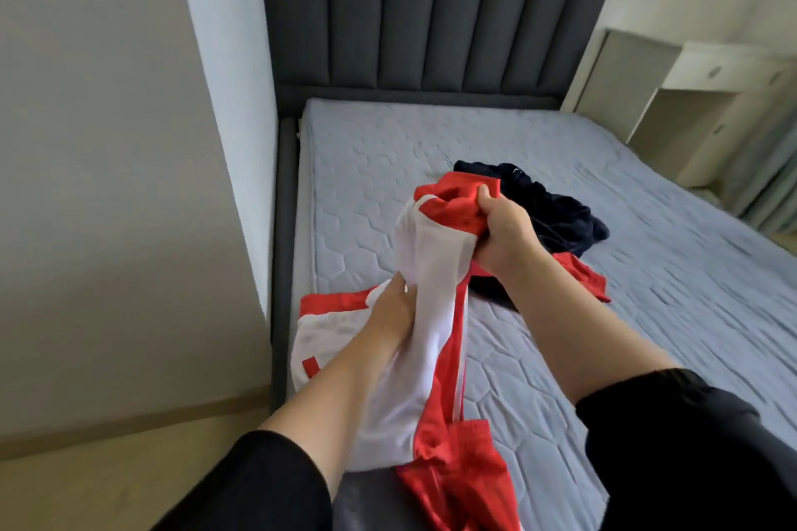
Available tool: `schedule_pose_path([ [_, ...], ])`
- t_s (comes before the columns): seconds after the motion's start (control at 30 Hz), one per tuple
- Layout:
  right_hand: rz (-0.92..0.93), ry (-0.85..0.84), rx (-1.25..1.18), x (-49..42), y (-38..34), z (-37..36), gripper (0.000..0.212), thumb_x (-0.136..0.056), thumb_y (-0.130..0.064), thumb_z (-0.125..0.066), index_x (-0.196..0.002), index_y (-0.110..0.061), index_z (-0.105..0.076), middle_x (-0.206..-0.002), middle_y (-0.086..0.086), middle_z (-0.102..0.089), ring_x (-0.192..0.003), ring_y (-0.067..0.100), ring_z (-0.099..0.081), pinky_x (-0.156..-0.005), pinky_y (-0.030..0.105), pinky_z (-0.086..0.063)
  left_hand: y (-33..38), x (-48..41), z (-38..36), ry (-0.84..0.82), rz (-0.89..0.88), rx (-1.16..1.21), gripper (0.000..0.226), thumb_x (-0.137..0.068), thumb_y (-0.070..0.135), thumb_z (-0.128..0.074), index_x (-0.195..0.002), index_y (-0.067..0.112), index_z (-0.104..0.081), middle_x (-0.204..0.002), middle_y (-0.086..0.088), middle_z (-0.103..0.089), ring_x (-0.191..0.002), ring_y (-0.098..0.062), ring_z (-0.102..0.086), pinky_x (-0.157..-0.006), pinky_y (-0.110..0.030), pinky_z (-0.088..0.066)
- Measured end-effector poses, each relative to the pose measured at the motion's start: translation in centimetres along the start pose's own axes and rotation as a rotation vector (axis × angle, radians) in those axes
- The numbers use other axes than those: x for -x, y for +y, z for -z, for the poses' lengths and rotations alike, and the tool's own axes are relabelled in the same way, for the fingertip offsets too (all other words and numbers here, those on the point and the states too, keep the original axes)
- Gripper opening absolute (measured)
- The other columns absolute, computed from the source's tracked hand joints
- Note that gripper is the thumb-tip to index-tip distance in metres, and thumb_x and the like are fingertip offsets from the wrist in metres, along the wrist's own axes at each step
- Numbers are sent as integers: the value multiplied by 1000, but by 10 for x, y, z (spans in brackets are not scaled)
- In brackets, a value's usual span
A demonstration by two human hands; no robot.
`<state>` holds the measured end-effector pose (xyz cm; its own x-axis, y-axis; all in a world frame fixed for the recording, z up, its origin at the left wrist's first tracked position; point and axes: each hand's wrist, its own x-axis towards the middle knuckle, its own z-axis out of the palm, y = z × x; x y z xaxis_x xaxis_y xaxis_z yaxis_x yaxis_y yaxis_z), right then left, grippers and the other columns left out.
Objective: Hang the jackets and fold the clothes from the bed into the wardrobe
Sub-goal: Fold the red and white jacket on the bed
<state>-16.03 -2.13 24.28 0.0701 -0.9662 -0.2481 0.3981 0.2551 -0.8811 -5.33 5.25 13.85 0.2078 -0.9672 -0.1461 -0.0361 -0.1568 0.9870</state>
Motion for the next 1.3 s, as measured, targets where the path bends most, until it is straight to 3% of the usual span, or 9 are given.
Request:
schedule_pose_path([
  [0.17,60,-148,-15,41,-54,-64,23,-101,-21,-45,-115,-7,-56,-100,16,-64,-79,24,-64,-74,41,-53,73,16,39,150,-187,35,66,-98,29,-45,-150,34,-5,-118,-10,-60,-103,-28,-60,-92,-40,-49],
  [0.23,78,-193,-21,60,-68,-90,23,-101,-21,-45,-118,-8,-55,-96,15,-64,-73,24,-62,-75,44,-52,107,23,65,192,-240,87,53,-100,37,-42,-148,35,-19,-117,-14,-62,-96,-34,-64,-79,-47,-57],
  [0.4,103,-321,61,112,-86,-156,17,-99,-20,-47,-102,-7,-58,-105,18,-63,-89,29,-63,-72,42,-51,175,71,144,119,-255,-2,49,-98,58,-20,-120,33,-56,-90,-8,-68,-56,-25,-66,-44,-22,-46],
  [0.5,111,-504,42,146,-91,-198,17,-99,-13,-44,-93,-9,-60,-91,19,-66,-80,32,-65,-77,45,-53,209,101,193,257,-342,-92,35,-100,46,-31,-110,28,-59,-96,-4,-63,-67,-17,-59,-58,-27,-45],
  [0.63,140,-743,-16,202,-104,-257,26,-98,-9,-42,-78,-7,-58,-53,8,-64,-47,19,-64,-53,29,-52,235,148,255,163,-347,-79,51,-98,55,-26,-131,27,-54,-126,3,-62,-118,-17,-55,-107,-39,-37],
  [0.77,179,-872,-28,258,-108,-316,33,-96,-6,-44,-64,-6,-52,-42,5,-55,-36,16,-56,-42,23,-48,258,202,297,60,-370,-68,37,-97,57,-31,-119,40,-56,-120,8,-66,-111,-10,-62,-97,-31,-48],
  [0.93,209,-880,-25,300,-101,-376,26,-99,-15,-48,-75,-9,-56,-62,3,-59,-62,14,-56,-68,28,-50,266,259,354,404,-330,-77,18,-99,21,-49,-95,13,-65,-66,8,-71,-59,-6,-66,-51,-16,-48],
  [1.13,785,-708,526,291,-70,-396,28,-101,-15,-38,-82,-11,-58,-70,0,-52,-72,20,-50,-55,26,-35,271,302,424,910,-480,63,12,-95,19,-57,-88,14,-65,-88,-7,-68,-87,-22,-64,-86,-35,-50],
  [1.3,880,-635,721,284,-39,-400,30,-103,-19,-37,-105,-1,-61,-94,12,-61,-91,28,-56,-63,23,-32,287,329,444,847,-509,-224,9,-91,20,-63,-87,14,-68,-82,0,-70,-73,-13,-65,-79,-28,-51],
])
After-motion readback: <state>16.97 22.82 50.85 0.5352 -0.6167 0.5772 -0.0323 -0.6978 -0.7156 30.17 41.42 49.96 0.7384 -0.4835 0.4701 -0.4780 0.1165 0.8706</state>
